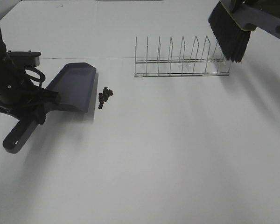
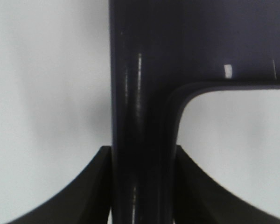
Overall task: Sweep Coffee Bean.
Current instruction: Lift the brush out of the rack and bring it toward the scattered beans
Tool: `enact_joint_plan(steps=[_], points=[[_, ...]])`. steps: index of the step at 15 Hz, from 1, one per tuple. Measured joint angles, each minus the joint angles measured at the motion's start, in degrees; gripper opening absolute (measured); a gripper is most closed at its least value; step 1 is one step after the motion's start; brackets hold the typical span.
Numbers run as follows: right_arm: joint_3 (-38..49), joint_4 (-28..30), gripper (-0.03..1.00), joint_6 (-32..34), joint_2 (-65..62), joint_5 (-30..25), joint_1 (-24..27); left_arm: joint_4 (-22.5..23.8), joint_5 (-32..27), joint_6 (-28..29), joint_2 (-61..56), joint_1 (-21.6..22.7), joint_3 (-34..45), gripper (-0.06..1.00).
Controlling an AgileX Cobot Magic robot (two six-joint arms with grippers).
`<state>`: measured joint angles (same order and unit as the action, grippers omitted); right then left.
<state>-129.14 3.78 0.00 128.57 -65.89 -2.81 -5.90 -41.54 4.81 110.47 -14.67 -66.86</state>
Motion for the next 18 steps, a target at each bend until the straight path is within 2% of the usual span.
enact_joint_plan(steps=[4,11,14,15,16,18], points=[[0.0,-0.97,0.27,-1.03,-0.63,-4.35,0.0,0.0,-0.11,0.0,0.0,0.0,0.0,0.32],[1.49,-6.7,0.27,-3.09,-8.14,-4.64,0.0,0.0,-0.17,0.0,0.0,0.0,0.0,0.32],[9.17,-8.82,0.27,-4.07,-14.61,-4.64,0.0,0.0,-0.17,0.0,0.0,0.0,0.0,0.32],[17.7,-9.45,0.27,-4.13,-20.34,-4.64,0.0,0.17,0.06,0.0,0.0,0.0,0.0,0.32],[22.52,-10.66,0.27,-4.13,-22.98,-4.01,0.0,0.8,0.34,0.0,0.52,0.0,0.0,0.32],[31.17,-13.29,0.27,-4.7,-26.53,1.43,-0.06,2.18,0.69,1.26,2.29,0.0,0.0,0.32]])
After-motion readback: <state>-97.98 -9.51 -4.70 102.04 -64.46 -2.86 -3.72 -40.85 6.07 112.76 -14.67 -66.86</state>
